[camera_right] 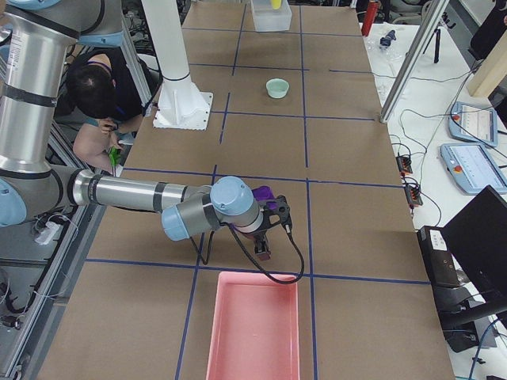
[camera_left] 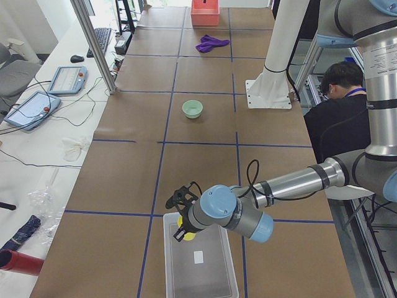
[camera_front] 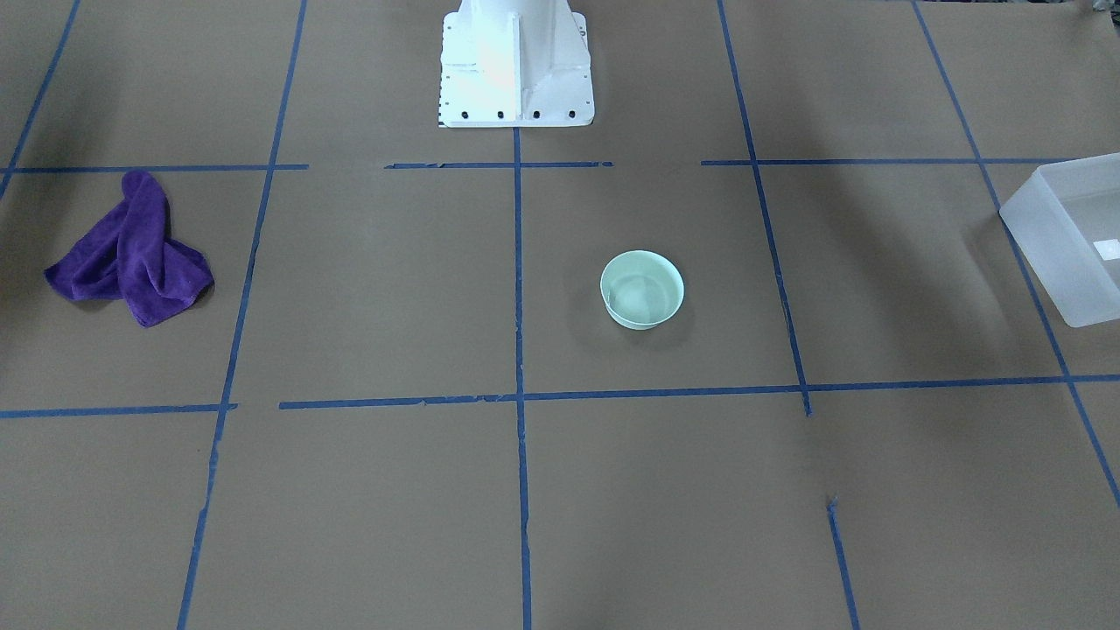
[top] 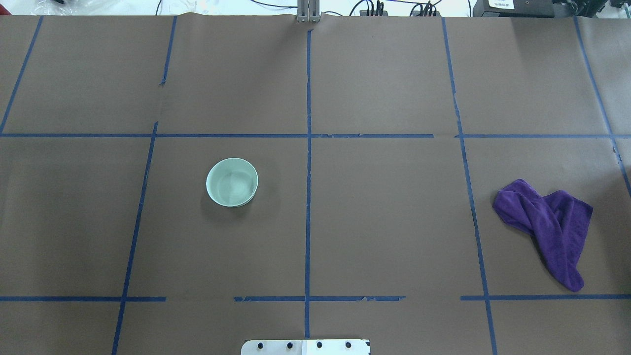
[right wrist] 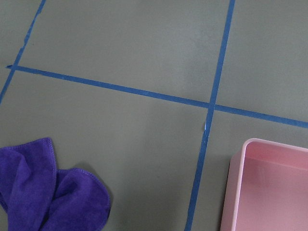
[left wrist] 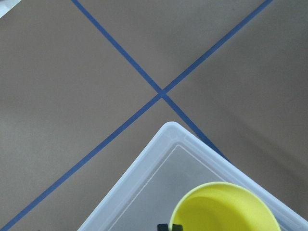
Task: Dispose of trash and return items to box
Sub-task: 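Lift the yellow cup with the left gripper and drop it into the clear bin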
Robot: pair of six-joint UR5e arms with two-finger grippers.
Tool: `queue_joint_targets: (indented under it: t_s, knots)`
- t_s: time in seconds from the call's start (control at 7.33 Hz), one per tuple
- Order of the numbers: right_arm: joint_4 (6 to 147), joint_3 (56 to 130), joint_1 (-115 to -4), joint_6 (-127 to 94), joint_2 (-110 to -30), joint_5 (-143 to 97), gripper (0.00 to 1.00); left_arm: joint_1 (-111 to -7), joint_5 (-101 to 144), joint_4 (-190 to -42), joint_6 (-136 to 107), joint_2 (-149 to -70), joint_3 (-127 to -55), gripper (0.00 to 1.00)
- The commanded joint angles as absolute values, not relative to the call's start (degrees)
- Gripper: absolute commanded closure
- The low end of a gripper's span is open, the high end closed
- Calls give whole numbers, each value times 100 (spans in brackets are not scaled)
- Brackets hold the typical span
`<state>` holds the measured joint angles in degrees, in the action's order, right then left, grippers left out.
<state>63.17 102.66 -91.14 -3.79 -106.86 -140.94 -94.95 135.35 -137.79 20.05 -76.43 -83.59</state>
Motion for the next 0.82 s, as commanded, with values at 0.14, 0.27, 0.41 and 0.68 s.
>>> queue_joint_targets:
  t_s: [0.14, 0.27, 0.41, 0.68]
  knots:
    - [6311, 10257, -9114, -378, -10687, -14089, 0, -8888, 13605, -14642, 1371, -7611, -7945, 100]
    - [6311, 10257, -9114, -378, -10688, -14080, 0, -8790, 13632, -14643, 1406, -7577, -7945, 100]
    - [6311, 10257, -9114, -387, -10688, -14089, 0, -8632, 13736, -14660, 1458, -7480, -7945, 100]
    - [6311, 10257, -9114, -387, -10688, -14080, 0, -8587, 13824, -14660, 1889, -7322, -7937, 100]
